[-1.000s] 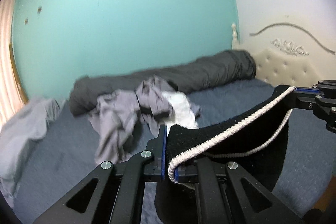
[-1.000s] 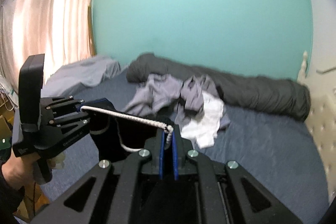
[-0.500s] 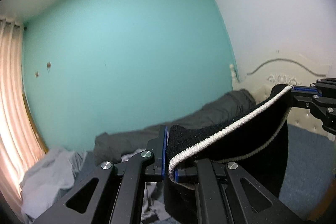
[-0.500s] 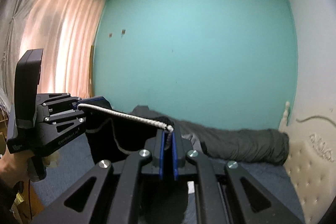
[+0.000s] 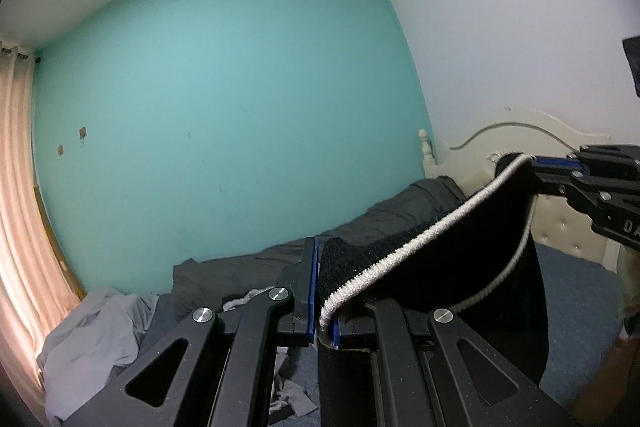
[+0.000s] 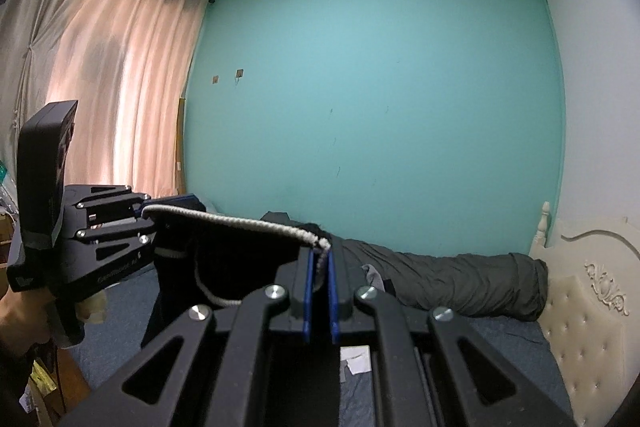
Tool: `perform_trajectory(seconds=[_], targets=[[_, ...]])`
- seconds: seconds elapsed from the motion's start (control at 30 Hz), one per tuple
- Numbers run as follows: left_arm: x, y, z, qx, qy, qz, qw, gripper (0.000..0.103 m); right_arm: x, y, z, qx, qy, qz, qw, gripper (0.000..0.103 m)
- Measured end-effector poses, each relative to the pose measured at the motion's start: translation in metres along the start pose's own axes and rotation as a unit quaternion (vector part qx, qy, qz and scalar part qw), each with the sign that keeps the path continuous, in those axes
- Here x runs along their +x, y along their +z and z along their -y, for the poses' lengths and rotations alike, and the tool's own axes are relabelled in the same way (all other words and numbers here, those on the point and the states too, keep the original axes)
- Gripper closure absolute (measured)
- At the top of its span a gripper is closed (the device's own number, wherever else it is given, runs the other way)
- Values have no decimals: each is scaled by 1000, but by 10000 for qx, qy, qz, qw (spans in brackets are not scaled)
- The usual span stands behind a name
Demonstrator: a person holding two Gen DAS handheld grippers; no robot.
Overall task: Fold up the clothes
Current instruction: 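Raise the black hoodie high with both tools holding the hood edge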
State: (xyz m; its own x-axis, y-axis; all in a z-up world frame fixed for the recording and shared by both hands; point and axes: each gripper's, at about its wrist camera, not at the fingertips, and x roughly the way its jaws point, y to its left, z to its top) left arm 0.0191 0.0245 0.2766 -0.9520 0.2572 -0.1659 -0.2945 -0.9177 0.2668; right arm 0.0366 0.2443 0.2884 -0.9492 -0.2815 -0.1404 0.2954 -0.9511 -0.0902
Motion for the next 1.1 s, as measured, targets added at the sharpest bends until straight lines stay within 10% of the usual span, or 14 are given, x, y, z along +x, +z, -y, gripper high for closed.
perform_trajectory(seconds=[0.33,1.1], targets=[[49,-63,16,-94,-342,-608,9975,98,44,-46,9,-50,-77,-750,9971,97],[334,-288,22,-693,-730,-2272,9686,98,300,-258,86,506,243,-2474,9673,97]])
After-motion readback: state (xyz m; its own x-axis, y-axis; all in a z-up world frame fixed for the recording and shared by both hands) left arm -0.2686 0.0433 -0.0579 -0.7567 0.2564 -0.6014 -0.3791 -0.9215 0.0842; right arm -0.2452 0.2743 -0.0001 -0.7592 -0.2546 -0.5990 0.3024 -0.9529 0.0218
